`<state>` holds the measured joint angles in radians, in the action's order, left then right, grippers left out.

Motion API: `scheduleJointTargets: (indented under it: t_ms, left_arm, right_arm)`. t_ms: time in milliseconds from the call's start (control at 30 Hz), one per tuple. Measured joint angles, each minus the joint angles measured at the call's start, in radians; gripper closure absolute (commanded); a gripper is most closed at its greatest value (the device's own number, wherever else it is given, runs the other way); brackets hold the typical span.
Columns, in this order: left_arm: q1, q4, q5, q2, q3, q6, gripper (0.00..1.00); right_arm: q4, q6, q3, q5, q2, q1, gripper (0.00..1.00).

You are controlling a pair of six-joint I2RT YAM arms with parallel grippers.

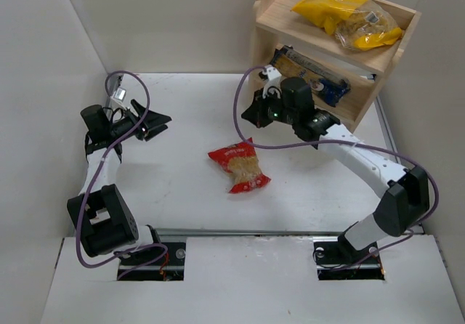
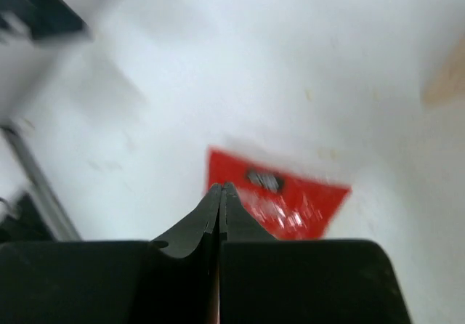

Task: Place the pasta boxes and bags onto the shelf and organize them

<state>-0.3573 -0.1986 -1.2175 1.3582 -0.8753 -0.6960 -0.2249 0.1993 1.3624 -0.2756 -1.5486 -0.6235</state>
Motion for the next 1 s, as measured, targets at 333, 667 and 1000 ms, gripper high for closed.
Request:
scheduleJointTargets:
  t_ms: [333, 667, 1000]
  left_arm:
    - [-0.015, 0.000, 0.003, 0.000, 0.000, 0.000, 0.38]
    - [0.010, 0.000, 0.003, 0.000, 0.001, 0.000, 0.38]
    - [0.035, 0.001, 0.003, 0.000, 0.018, 0.004, 0.37]
  right_arm:
    - [-0.037, 0.011, -0.002, 0.050, -0.056, -0.012, 0.00]
    - [-0.193, -0.091, -0.206, 0.170, -0.038, -0.104, 0.00]
    - [0.055, 0.015, -0.466, 0.041, -0.007, -0.100, 0.00]
